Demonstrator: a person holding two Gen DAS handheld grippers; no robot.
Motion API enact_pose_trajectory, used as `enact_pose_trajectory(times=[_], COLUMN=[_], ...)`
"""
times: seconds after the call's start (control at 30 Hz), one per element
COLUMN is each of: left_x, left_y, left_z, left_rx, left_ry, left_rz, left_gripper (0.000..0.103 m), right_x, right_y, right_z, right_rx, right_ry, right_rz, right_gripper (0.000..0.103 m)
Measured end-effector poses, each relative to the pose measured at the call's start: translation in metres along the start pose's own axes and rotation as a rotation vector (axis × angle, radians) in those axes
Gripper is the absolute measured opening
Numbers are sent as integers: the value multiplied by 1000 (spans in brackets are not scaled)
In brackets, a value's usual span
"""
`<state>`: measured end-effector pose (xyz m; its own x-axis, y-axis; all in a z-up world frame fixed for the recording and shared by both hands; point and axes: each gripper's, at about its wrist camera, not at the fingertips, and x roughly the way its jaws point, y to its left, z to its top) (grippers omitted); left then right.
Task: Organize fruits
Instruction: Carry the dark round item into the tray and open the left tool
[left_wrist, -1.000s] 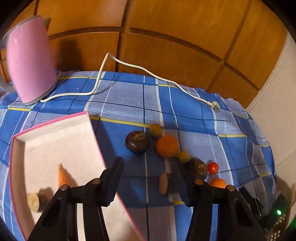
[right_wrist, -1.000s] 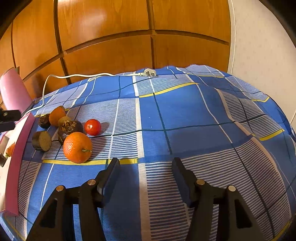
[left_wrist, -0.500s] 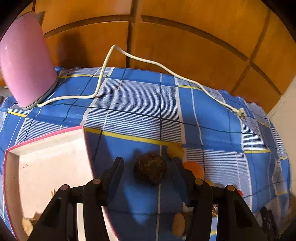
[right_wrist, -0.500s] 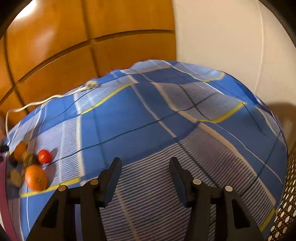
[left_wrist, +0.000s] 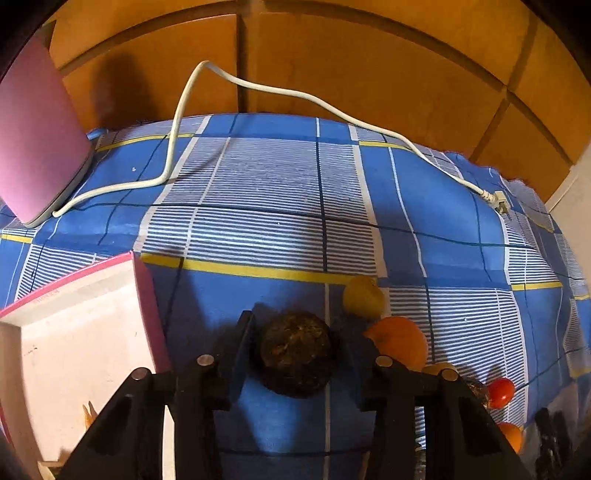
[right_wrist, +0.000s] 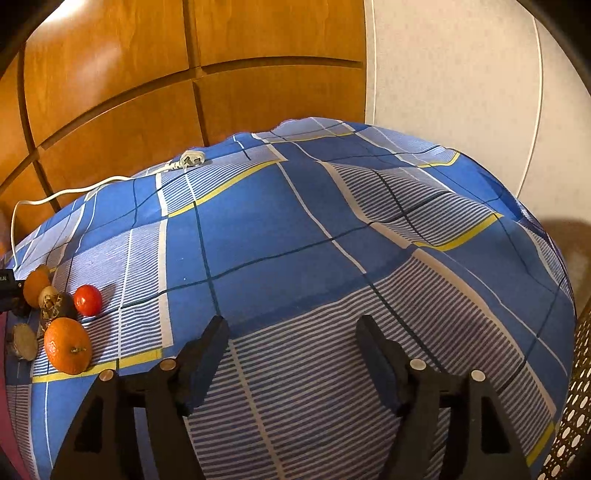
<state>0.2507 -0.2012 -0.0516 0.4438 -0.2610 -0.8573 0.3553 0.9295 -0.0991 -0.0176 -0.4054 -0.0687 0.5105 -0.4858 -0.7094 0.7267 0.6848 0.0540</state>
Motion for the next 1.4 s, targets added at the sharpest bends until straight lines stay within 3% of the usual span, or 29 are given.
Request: enact_pose_trajectory(times=[0.17,0.47,0.67,0.93,1.13,1.4], left_x=[-12,-96,-130,-171,-167,-149], left_y=[5,35,90,158,159,146], left_z=[-4,-23,-62,-144,-182,-181], left_rx=[-26,-98,-245,-391,-348,-275], left_ry=[-26,-178,-195,-216,-180,-201], left_rz=[-62,-126,-76,15,31,71], left_gripper=[43,43,43,43,43,44], right_x=[1,1,1,1,1,1], right_y=[1,2,2,2,3,4], right_z=[0,0,-1,-1,-1,-1], right_rx=[-3,-8,-10,-13,-20,-31], right_ry=[0,0,0,0,0,5], right_rz=[0,-4,-5,-8,-12,-16], right_gripper=[75,75,75,75,75,75])
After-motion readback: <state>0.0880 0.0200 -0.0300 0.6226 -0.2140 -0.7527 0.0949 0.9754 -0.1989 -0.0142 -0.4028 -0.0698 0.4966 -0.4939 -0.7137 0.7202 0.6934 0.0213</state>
